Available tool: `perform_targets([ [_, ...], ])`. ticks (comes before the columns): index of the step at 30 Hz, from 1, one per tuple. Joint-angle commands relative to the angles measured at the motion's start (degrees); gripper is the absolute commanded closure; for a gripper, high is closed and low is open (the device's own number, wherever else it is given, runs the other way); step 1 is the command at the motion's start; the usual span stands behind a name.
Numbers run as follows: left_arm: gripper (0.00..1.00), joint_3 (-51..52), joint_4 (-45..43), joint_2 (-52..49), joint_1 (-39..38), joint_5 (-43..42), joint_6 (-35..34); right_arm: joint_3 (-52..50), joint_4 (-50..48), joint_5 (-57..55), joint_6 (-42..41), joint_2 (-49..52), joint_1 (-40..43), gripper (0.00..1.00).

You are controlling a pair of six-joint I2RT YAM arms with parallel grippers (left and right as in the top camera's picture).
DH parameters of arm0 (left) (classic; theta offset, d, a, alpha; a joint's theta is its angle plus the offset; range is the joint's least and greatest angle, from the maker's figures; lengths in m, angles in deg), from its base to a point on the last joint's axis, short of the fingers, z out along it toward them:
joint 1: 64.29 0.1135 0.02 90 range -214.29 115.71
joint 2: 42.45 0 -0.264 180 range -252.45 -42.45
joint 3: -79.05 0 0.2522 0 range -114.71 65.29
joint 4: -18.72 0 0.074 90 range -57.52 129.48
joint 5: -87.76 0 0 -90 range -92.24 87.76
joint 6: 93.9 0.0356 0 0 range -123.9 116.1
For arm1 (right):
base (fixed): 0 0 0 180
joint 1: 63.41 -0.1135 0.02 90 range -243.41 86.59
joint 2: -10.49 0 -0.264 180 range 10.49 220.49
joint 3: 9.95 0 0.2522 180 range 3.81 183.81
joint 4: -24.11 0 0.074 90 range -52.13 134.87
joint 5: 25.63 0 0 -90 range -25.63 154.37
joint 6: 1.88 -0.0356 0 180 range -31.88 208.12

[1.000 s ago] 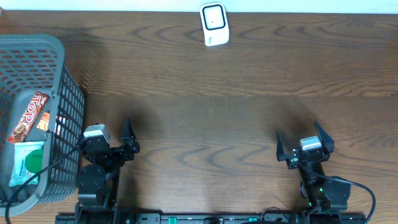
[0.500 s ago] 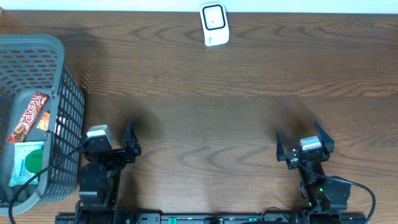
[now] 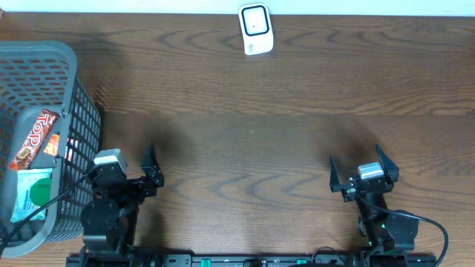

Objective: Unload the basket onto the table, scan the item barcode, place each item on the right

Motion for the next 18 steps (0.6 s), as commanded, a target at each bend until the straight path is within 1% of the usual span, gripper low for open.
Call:
perform_targets([
  [1,0.15,-2.9,2.3,-0.2,0.3,0.3,0.5,0.0,0.3,-0.3,-0.4,-0.1,-0.1,0.01],
  [5,0.15,-3.1,3.8,-0.2,0.3,0.0,0.5,0.0,0.3,-0.3,-0.4,-0.1,-0.1,0.01],
  [9,0.15,-3.1,4.0,-0.2,0.3,-3.0,0.5,0.0,0.3,-0.3,-0.4,-0.1,-0.1,0.01],
  [18,0.15,-3.1,4.0,-0.2,0.3,-2.7,0.6,0.0,0.3,-0.3,-0.4,-0.1,-0.1,0.01],
])
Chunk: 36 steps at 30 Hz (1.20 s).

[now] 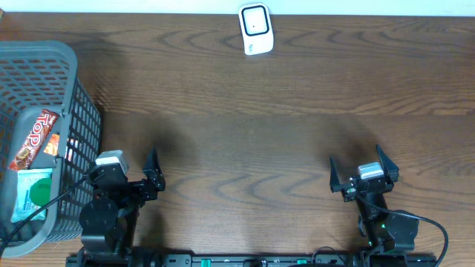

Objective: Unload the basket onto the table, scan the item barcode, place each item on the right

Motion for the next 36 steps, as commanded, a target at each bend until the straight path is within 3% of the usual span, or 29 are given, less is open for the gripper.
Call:
perform_targets([
  [1,0.15,-1.3,0.2,-0.2,0.3,-0.8,0.6,0.0,0.3,-0.3,-0.4,-0.1,-0.1,0.01],
  [6,0.15,-1.3,0.2,-2.0,0.3,-2.3,0.3,0.0,0.3,-0.3,-0.4,-0.1,-0.1,0.01],
  [13,0.15,-5.3,-0.4,-9.7,0.3,-11.8,-0.1,0.0,0.3,-0.3,-0.4,-0.1,-0.1,0.01],
  [23,0.14,-27.4,11.3,-29.1,0.3,-19.2,-2.5,0.0,0.3,-0.3,-0.4,-0.1,-0.1,0.01],
  [29,0.15,-38.2,15.4,-32.6,0.3,-23.8,6.4,0.0,0.3,-0.3,-0.4,-0.1,-0.1,0.01],
  [33,0.15,-40.0,15.6,-30.8,0.3,-32.0,7.0,0.0,0.3,-0.3,-0.4,-0.1,-0.1,0.01],
  [36,0.14,-40.0,16.8,-29.9,0.3,-31.8,8.2,0.0,0.3,-0.3,-0.4,-0.1,-0.1,0.01],
])
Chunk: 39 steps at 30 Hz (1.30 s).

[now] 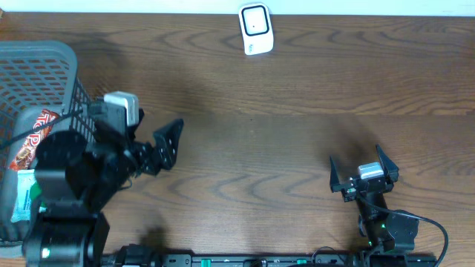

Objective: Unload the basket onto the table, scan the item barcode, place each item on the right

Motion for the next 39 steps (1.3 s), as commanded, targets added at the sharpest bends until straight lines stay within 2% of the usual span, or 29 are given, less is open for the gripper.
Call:
perform_targets([
  [1,0.14,-0.7,0.9,0.7,0.3,-2.9,2.6,0.0,0.3,-0.3,-0.4,-0.2,-0.1,0.01],
  [4,0.15,-1.6,4.1,-0.1,0.3,5.7,0.2,0.0,0.3,-0.3,-0.4,-0.2,-0.1,0.01],
  [9,0.15,-4.9,11.5,-3.3,0.3,15.3,-0.3,0.0,0.3,-0.3,-0.4,-0.2,-0.1,0.01],
  [12,0.15,-8.8,15.5,-6.0,0.3,22.4,-2.2,0.0,0.3,-0.3,-0.4,-0.2,-0.1,0.01],
  [16,0.15,-15.1,19.6,-9.7,0.3,27.9,-4.6,0.0,0.3,-0.3,-0.4,-0.2,-0.1,0.01],
  [28,0.14,-33.1,32.1,-19.2,1.3,40.6,-10.3,0.0,0.3,-0.3,-0.4,-0.2,-0.1,0.01],
  [39,0.15,-34.6,36.7,-19.9,15.3,41.3,-17.0,0.0,0.3,-0.3,-0.4,-0.2,-0.1,0.01],
])
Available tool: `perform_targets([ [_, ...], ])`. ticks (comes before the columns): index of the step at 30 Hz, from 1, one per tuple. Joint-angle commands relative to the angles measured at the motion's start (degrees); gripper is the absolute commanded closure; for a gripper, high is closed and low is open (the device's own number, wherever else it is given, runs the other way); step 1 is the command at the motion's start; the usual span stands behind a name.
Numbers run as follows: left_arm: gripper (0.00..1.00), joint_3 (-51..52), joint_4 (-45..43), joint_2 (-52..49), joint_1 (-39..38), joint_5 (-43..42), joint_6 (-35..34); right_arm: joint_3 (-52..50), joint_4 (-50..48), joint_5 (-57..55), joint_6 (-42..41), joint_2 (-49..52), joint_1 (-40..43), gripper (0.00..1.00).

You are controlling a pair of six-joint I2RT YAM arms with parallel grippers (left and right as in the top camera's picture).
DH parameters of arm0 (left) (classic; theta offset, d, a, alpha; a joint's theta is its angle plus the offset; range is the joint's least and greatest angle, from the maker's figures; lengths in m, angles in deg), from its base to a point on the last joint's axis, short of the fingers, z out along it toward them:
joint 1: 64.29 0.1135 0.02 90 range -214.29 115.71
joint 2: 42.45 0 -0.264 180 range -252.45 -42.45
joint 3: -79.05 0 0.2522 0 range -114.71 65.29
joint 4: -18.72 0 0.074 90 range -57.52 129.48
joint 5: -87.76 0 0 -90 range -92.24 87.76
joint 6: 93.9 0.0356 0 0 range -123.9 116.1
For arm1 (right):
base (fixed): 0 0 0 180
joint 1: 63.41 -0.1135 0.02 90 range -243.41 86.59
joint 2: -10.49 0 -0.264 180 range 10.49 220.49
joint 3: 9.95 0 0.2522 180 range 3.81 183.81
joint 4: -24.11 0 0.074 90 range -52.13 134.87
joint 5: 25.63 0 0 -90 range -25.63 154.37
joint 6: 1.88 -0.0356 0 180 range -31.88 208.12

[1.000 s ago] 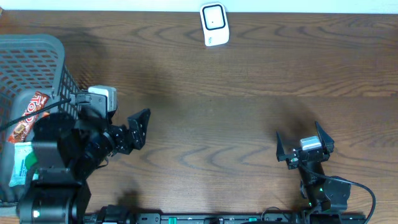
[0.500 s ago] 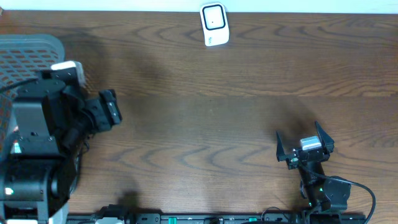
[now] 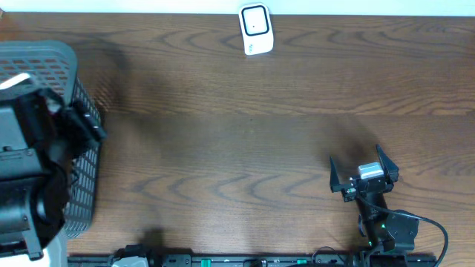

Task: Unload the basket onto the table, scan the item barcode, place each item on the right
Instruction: 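Move the left gripper over the basket toward the green-lidded jar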

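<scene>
The white barcode scanner (image 3: 255,29) stands at the table's far edge, centre. My left arm rises over the grey basket (image 3: 52,63) at the left and hides what lies inside. Of my left gripper (image 3: 83,124) only a dark finger shows at the basket's right rim, so its state is unclear. My right gripper (image 3: 356,157) rests open near the front right with nothing between its fingers. No item with a barcode is visible.
The basket's mesh wall (image 3: 85,185) runs down the left side toward the front edge. Brown wooden table (image 3: 245,148) spreads between the basket, the scanner and the right arm. A rail lies along the front edge.
My left arm has swung left, from beside the basket's right wall to above the basket, and now covers the snack bar and green packet inside. The right arm has not moved.
Both grippers first rested open near the front edge, with a red snack bar and a green packet visible in the basket. The left arm shifted slightly, then stood raised beside the basket with its gripper open, and now hangs over the basket.
</scene>
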Motion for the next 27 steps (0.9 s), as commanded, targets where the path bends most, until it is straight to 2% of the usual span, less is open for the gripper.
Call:
perform_targets([
  [1,0.15,-1.0,1.2,-0.2,5.6,1.4,-5.0,0.0,0.2,-0.3,-0.4,-0.2,-0.1,0.01],
  [8,0.15,-0.7,2.5,-0.9,10.1,1.4,-7.5,0.0,0.2,-0.3,-0.4,-0.2,-0.1,0.01],
  [27,0.15,2.0,3.5,-7.7,10.1,1.4,-7.5,0.0,0.2,-0.3,-0.4,-0.2,-0.1,0.01],
])
